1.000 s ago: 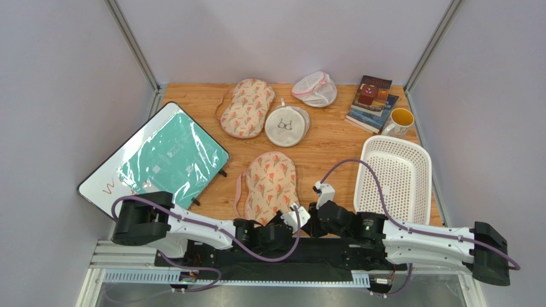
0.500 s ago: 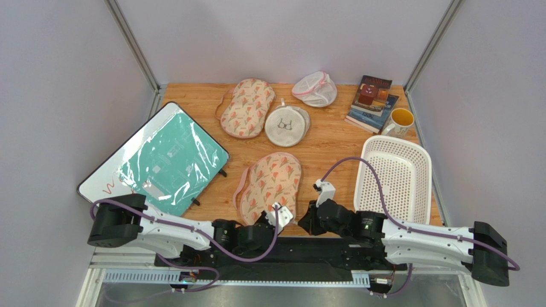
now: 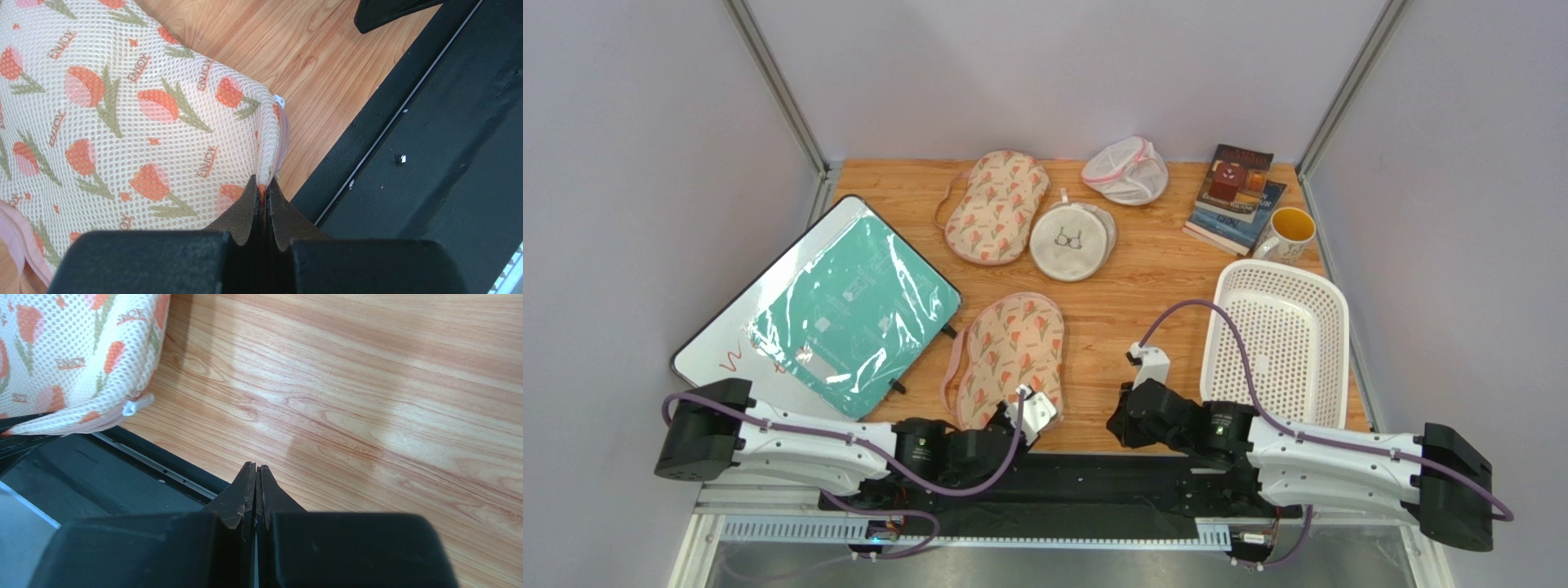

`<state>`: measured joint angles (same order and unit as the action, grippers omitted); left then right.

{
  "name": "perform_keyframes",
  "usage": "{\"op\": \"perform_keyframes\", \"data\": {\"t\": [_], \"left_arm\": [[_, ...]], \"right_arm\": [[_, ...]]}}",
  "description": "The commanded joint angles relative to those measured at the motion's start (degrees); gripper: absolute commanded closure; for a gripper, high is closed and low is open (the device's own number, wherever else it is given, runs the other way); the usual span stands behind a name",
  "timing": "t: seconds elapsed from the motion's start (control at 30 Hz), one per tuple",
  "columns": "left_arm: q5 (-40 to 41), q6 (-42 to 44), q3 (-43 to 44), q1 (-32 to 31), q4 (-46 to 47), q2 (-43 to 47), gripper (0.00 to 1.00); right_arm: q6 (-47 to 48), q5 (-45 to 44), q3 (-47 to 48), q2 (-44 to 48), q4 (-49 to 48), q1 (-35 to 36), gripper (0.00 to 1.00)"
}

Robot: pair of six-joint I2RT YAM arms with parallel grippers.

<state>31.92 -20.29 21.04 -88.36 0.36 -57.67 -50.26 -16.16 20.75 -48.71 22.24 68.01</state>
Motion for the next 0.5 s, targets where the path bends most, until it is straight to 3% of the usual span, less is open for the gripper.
{"op": "perform_keyframes", "data": {"t": [0.0,0.23,0.47], "left_arm": [[-0.81,-0.18,-0.03,0.20,-2.12,2.30,1.00],[-3.62,1.39,0.75,0.20,-0.71,1.86,1.00],[-7.13,5.52,7.61,-0.06,4.82,-11.74,1.00]], "right_arm": [[1.57,-1.42,2.54,-0.42,-0.62,-0.33,1.00],[2.18,-0.62,2.54,0.10,-1.67,-0.33,1.00],[1.31,-1.15,2.36,2.21,-0.19,-0.33,1.00]]}}
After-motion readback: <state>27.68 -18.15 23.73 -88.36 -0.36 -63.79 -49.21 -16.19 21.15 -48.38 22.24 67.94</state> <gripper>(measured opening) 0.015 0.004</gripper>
